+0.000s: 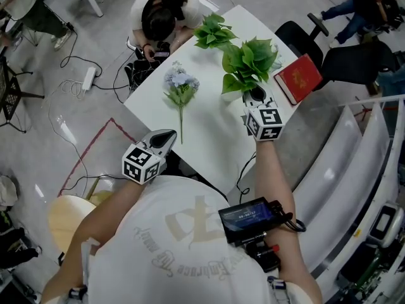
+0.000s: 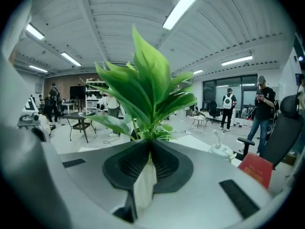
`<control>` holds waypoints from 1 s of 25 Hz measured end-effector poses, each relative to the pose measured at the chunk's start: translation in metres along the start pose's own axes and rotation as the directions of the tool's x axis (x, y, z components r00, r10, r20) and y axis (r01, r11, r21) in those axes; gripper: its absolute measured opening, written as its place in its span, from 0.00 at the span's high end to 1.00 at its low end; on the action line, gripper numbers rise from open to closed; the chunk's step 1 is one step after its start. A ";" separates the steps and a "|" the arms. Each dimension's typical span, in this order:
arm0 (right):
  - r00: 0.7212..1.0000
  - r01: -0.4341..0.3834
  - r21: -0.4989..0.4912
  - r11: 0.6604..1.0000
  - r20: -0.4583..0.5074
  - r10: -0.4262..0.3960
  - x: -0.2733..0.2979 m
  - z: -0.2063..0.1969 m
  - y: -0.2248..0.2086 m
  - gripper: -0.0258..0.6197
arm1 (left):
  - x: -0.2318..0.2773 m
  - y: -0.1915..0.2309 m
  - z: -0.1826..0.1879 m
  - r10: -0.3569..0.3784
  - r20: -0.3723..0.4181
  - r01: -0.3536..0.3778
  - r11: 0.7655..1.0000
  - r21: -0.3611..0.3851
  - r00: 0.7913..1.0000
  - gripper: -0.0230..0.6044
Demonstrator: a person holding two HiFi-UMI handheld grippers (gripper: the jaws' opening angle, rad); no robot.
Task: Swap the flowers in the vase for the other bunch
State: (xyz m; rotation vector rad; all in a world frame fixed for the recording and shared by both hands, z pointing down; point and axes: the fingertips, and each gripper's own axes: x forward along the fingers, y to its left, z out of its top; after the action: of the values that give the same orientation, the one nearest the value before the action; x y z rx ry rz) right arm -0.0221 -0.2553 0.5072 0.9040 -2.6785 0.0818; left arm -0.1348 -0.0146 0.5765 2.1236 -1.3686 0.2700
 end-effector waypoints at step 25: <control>0.997 -0.060 -0.065 0.996 -0.046 0.058 -0.008 0.000 0.013 0.79 | 0.009 0.003 0.004 -0.024 -0.010 0.024 1.000 0.008 1.000 0.95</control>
State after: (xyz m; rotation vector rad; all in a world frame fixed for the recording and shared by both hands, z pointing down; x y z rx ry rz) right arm -0.0239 -0.2403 0.5053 0.7937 -2.6502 0.0253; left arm -0.1347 -0.0247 0.5781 2.1411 -1.3371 0.2763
